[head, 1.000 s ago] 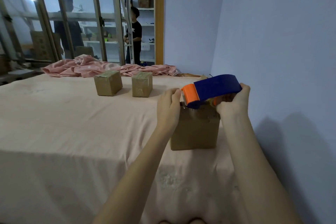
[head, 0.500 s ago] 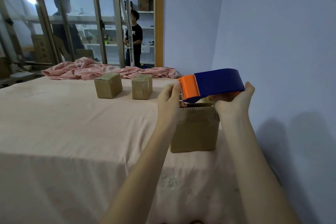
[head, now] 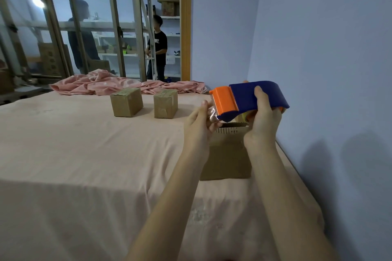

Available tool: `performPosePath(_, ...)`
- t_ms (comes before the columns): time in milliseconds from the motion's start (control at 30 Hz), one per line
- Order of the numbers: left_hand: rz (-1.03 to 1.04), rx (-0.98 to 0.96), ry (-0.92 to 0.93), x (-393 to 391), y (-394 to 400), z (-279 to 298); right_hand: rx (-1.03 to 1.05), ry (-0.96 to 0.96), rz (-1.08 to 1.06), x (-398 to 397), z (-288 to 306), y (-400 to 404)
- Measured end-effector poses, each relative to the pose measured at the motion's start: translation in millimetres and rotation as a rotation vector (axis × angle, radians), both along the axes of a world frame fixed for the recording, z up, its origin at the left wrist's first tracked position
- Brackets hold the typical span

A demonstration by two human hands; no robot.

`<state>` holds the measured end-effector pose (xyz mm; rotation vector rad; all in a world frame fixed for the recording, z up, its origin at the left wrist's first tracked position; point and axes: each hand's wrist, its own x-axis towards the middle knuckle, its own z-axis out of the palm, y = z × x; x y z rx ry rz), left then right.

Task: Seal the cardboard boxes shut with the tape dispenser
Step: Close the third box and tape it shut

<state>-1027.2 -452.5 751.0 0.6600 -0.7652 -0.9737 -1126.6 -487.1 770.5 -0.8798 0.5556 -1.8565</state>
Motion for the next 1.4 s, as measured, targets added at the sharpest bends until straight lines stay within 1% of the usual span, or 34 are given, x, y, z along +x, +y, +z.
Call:
performPosePath(33,-0.014,0.029,0.0,0.1,0.2,-0.4,0.0,0.001,0.001,0.7,-0.3,0.2)
performPosePath(100,0.002,0.09,-0.06,-0.1,-0.3,-1.1,0.005,0.001,-0.005,1.4,-0.1,1.2)
performPosePath(133,0.042,0.118,-0.121,-0.1,-1.2,-0.9,0.008,-0.012,-0.003,1.6,0.4,2.4)
performPosePath(200,0.188,0.155,-0.283,-0.7,-3.9,-0.4,0.018,-0.04,-0.016,2.3,1.0,4.2)
performPosePath(267,0.349,0.11,-0.434,-2.1,-5.6,-1.0,0.041,-0.059,-0.054,4.5,1.6,5.8)
performPosePath(367,0.528,0.025,-0.575,-4.2,-4.4,-1.7,0.06,-0.11,-0.09,9.7,2.5,7.7)
performPosePath(433,0.618,-0.003,-0.614,-4.2,-4.3,-3.0,0.061,-0.119,-0.107,12.7,4.3,8.8)
performPosePath(500,0.656,-0.004,-0.633,-2.4,-5.4,-4.0,0.064,-0.109,-0.127,14.7,6.1,8.1)
performPosePath(633,0.699,0.036,-0.7,1.2,-6.0,-2.9,0.122,-0.152,-0.102,17.0,11.8,3.6)
performPosePath(767,0.806,0.101,-0.807,0.8,-4.4,-1.7,0.178,-0.195,-0.061,16.4,14.7,-2.8)
performPosePath(867,0.805,0.145,-0.824,0.6,-0.8,-4.0,0.182,-0.185,-0.046,13.0,15.7,-6.2)
performPosePath(1000,0.873,0.15,-0.88,27.6,2.5,-11.7,0.123,-0.183,-0.13,-2.1,13.2,-13.7)
performPosePath(1033,0.86,0.158,-0.902,34.3,2.7,-15.2,0.085,-0.134,-0.171,-5.8,13.3,-15.9)
performPosePath(1100,0.756,0.184,-0.894,41.7,0.2,-20.5,0.009,0.043,-0.242,-6.9,12.1,-19.9)
performPosePath(1200,0.616,0.208,-0.761,41.3,-11.4,-22.0,-0.019,0.228,-0.311,-0.7,5.4,-28.1)
performPosePath(1267,0.585,0.196,-0.726,39.2,-19.2,-20.2,-0.017,0.295,-0.357,0.6,1.2,-35.0)
performPosePath(1400,0.527,0.18,-0.724,37.6,-32.6,-20.4,0.01,0.35,-0.394,-2.0,0.9,-47.5)
